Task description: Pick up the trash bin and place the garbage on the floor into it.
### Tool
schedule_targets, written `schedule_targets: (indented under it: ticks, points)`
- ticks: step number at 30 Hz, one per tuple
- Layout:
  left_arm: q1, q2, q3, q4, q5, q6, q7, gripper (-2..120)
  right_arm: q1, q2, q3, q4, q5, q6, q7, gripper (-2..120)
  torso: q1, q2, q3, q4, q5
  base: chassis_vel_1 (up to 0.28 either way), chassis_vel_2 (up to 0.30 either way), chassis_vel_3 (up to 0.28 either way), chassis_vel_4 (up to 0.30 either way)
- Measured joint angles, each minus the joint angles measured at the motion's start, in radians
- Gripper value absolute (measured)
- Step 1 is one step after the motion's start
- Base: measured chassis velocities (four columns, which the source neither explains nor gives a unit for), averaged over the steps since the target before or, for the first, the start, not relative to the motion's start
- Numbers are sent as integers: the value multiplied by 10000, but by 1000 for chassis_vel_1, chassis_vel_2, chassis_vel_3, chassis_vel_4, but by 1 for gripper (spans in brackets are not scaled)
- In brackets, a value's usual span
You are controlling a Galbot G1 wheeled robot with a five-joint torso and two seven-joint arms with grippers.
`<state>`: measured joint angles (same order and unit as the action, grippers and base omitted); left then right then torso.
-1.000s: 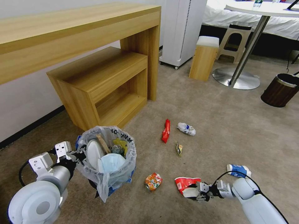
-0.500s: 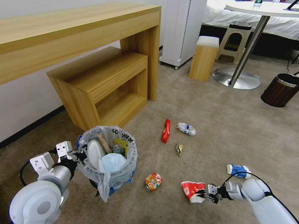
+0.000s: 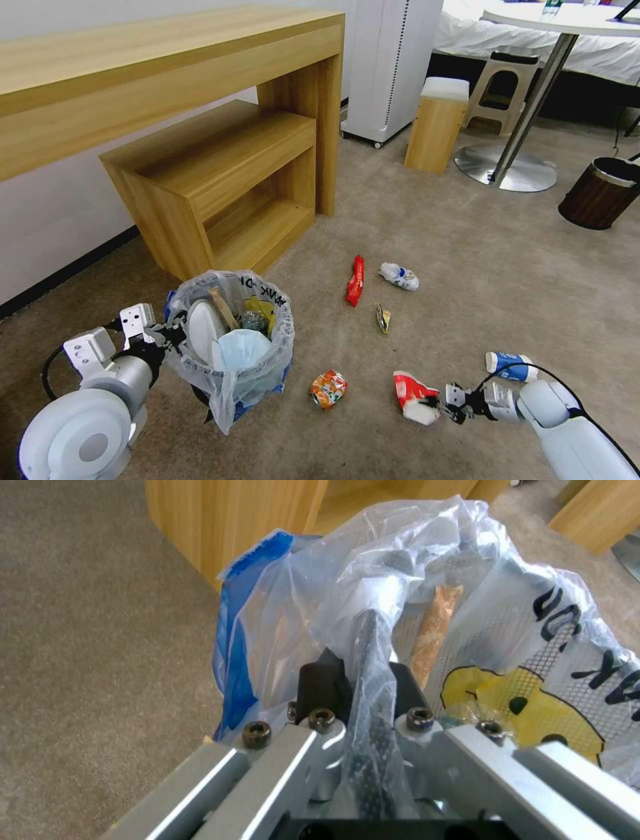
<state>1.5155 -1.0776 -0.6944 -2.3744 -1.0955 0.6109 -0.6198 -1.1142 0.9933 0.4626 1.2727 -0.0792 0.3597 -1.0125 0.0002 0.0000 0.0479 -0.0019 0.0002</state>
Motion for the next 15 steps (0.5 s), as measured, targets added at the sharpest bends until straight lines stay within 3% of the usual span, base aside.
schedule_targets:
  ticks: [4,7,9,11,15]
  points:
    - [-3,18,6,-7,-87,0,-20,2,-140,-209,-44,898,1576,-16,245,0,0,0,0,0,-2,0,0,0,0]
    - [-1,40,75,21,-235,8,-22,2,-220,-546,-54,2178,3828,-279,197,0,0,0,0,-1,-2,0,0,0,0]
    - [1,41,104,29,-281,21,-19,2,-214,-603,-53,2428,4305,-325,128,0,0,0,0,-1,-3,0,0,0,0]
    - [9,41,214,21,-505,97,-15,2,-139,-768,-108,3228,5833,-535,-177,0,0,0,0,0,-4,0,0,0,0]
    - [13,47,321,-29,-807,216,-30,2,7,-824,-252,4074,7141,-829,-435,0,0,0,0,-1,-3,0,0,0,0]
